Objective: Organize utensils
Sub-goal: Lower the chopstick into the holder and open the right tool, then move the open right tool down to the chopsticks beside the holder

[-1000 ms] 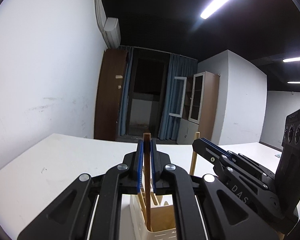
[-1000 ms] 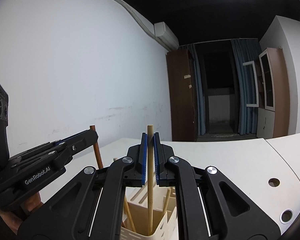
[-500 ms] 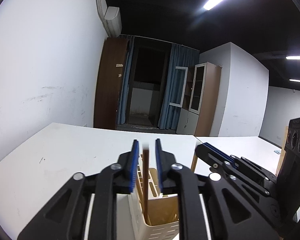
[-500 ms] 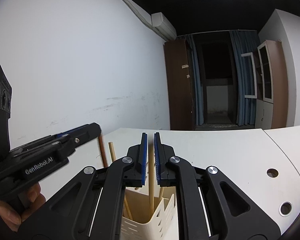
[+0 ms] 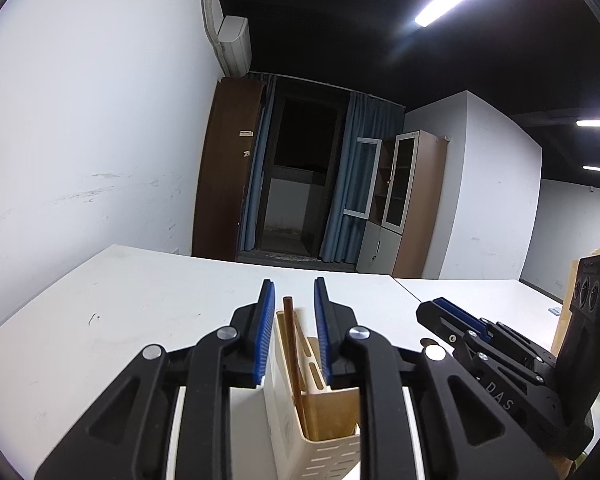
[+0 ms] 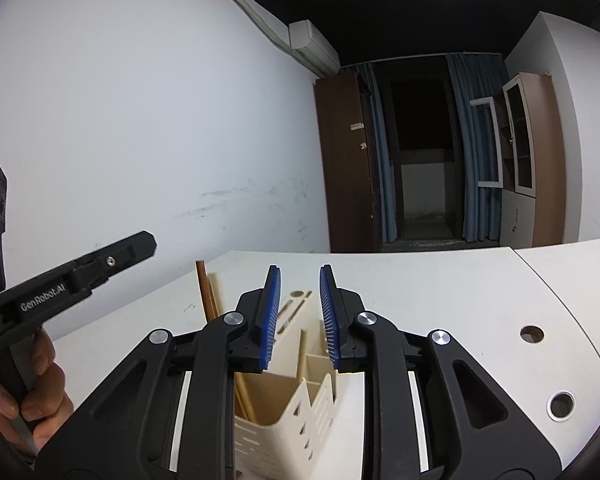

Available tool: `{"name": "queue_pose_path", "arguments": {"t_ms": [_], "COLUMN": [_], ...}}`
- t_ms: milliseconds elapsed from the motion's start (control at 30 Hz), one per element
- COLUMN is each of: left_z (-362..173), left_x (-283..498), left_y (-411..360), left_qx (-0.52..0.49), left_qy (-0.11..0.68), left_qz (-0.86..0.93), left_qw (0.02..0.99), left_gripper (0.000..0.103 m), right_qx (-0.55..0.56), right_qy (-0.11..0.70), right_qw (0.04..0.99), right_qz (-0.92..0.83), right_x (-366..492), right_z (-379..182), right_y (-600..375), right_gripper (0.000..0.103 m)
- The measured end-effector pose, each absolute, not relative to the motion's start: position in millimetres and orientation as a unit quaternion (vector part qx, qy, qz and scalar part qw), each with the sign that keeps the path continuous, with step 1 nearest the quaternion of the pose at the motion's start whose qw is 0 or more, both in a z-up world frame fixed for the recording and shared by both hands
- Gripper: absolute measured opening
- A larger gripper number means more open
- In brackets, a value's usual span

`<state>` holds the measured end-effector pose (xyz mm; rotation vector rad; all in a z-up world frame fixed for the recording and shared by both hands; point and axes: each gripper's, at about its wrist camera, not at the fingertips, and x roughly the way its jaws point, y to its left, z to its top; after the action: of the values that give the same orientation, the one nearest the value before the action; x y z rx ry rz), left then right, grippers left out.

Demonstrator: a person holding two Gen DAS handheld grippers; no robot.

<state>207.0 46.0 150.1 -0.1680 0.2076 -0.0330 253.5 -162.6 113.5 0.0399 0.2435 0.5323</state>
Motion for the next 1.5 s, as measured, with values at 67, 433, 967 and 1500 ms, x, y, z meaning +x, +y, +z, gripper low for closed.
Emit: {"name": "queue_pose_path", "arguments": {"t_ms": [67,433,967,1500], "left_z": [153,146,91,29], "left_x": [204,180,191,214], "left_y": [44,46,50,43], "left_qx": [-0.083,-0.055,-0.031,-0.015], "left_qy": [0.109,0.157,0.284,0.385], "left_qz": [-0.017,-0.006,0.000,-0.025], "left_qw": [0.990,0.986,0.958,0.922], "left_gripper": [0.027,0.032,0.037,0.037], "right_qx": [0.020,-0.005,-0.029,-0.057], "right_qy": [0.137,0.189,0.278,0.417], "right_qw": [0.956,0.950,0.929,0.878], "right_qz": [0.258,0.247,0.243,0.229], "right_x": [250,221,181,178], "right_z": [109,94,50,-6], "right_y": [-166,-167,-167,-144], "right_gripper": [0.020,0.029,0.041,0.042]}}
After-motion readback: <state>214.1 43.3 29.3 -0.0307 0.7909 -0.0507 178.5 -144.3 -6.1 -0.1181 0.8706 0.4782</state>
